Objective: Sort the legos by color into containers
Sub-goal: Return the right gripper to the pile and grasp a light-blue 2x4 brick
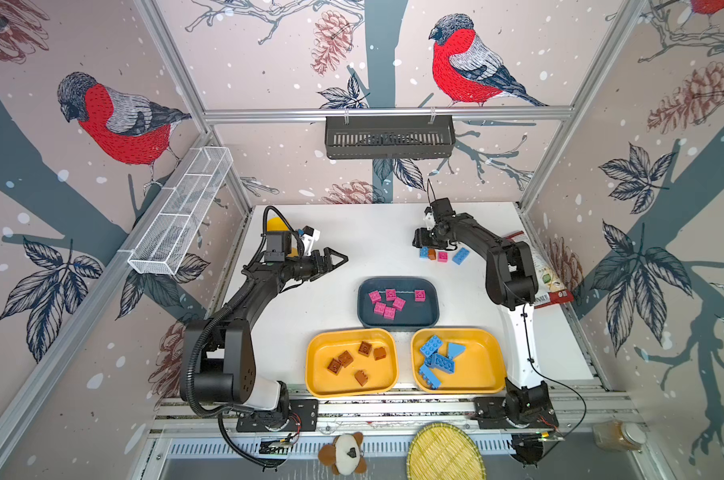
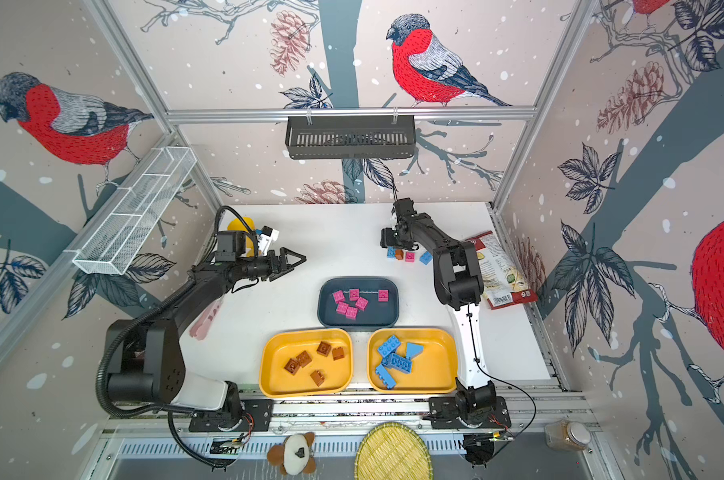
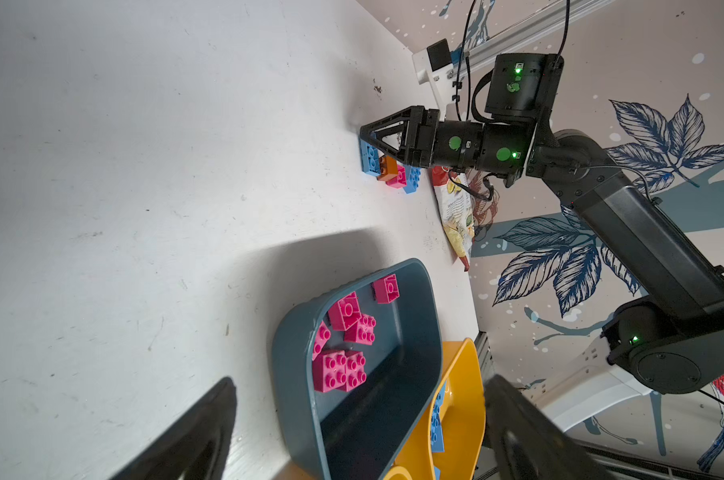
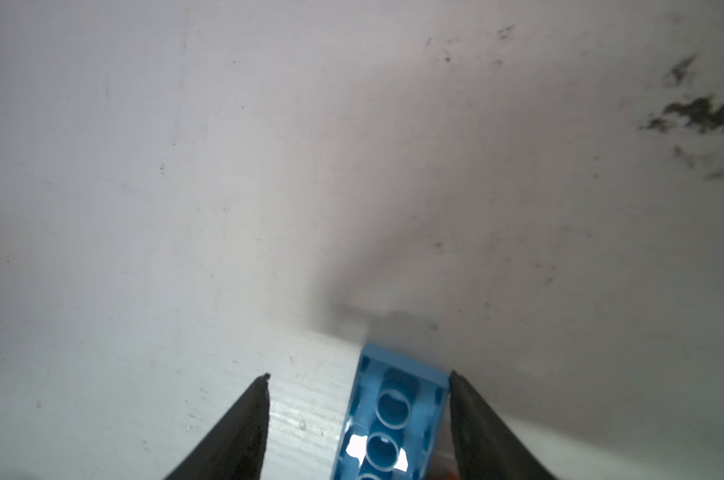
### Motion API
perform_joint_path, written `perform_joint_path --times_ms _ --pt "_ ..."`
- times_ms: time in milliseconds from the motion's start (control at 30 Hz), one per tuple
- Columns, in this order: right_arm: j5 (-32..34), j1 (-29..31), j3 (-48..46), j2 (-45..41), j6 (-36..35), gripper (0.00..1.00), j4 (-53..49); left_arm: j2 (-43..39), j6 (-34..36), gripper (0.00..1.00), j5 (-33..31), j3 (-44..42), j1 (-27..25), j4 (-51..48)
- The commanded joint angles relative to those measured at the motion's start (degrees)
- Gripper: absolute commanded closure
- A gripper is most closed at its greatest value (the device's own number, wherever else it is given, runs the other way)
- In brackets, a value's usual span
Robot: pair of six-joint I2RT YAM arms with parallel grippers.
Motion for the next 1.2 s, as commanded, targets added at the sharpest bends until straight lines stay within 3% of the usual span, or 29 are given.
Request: perform_joint_path --times_ms 0,233,500,833,1167 --pt "0.02 0.81 1.52 0.78 -1.35 0.32 -2.04 -0.29 1.31 0.08 0.34 0.14 0.07 0.05" --pt "2.42 2.56 3.95 1.54 -3.16 0.33 -5.08 -0.45 1.86 0.08 0.22 -0.01 0.11 -0.56" --pt "10.3 4.3 5.05 0.97 -4.98 0.33 -9.25 -0.33 1.92 0.08 0.22 -0.06 0.11 -0.39" --pt "15.25 4.15 -0.79 -3.87 -5.41 0.33 -9.84 -0.37 2.05 0.07 -0.08 -0.21 0.08 -0.53" --pt "13.22 6.96 -0.49 -6.9 -4.37 0.33 -8.4 -0.51 2.2 0.07 -0.17 -0.03 0.07 -0.72"
